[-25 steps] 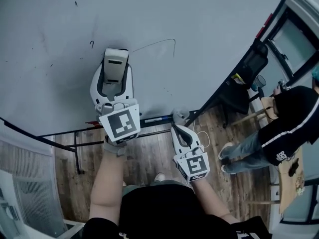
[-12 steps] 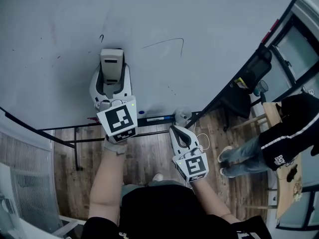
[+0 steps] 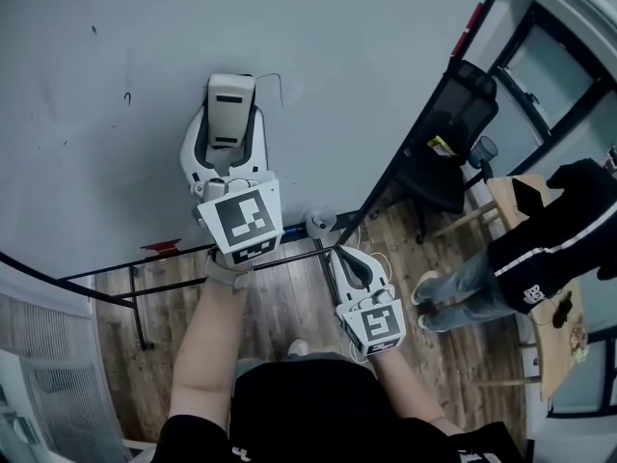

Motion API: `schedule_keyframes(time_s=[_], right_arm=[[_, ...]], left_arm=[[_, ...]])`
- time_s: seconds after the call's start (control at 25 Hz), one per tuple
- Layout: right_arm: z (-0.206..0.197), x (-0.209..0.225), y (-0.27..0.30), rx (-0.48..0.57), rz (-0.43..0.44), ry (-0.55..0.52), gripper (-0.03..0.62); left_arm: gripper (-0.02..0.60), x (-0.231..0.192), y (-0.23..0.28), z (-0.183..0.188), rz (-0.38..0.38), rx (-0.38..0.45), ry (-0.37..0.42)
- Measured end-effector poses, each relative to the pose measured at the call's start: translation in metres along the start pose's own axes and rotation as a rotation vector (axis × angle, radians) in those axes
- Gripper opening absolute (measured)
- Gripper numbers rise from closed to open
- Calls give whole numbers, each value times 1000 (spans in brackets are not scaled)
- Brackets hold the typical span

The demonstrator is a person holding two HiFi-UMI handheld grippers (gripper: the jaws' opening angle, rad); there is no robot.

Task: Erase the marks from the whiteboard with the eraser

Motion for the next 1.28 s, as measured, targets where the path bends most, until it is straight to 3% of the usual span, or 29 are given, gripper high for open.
schedule_keyframes(time_s=[0.4, 0.6, 0.84, 1.0, 1.28], right_arm=[[-4, 49, -45, 17, -124, 5, 26], [-7, 61, -55, 24, -152, 30, 27], [-8, 53, -39, 24, -97, 32, 26], [-7, 35, -18, 23, -26, 32, 26], [-6, 0, 15, 11, 90, 12, 26]], left_arm=[[267, 102, 24, 37, -171, 48, -7], [267, 115, 25, 40, -183, 52, -2], [265, 73, 20, 44, -114, 84, 52], [265, 24, 12, 31, 11, 79, 22], [265, -52, -7, -19, 130, -44, -7]])
Point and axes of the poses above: the fingertips, and each gripper's own axes: y forward along the fingers, x to its right, z out of its top, the point moved 3 cm from there along -y, backward along the fingers, and after that the axes turned 10 degrees about z, right-handed, at the moved point
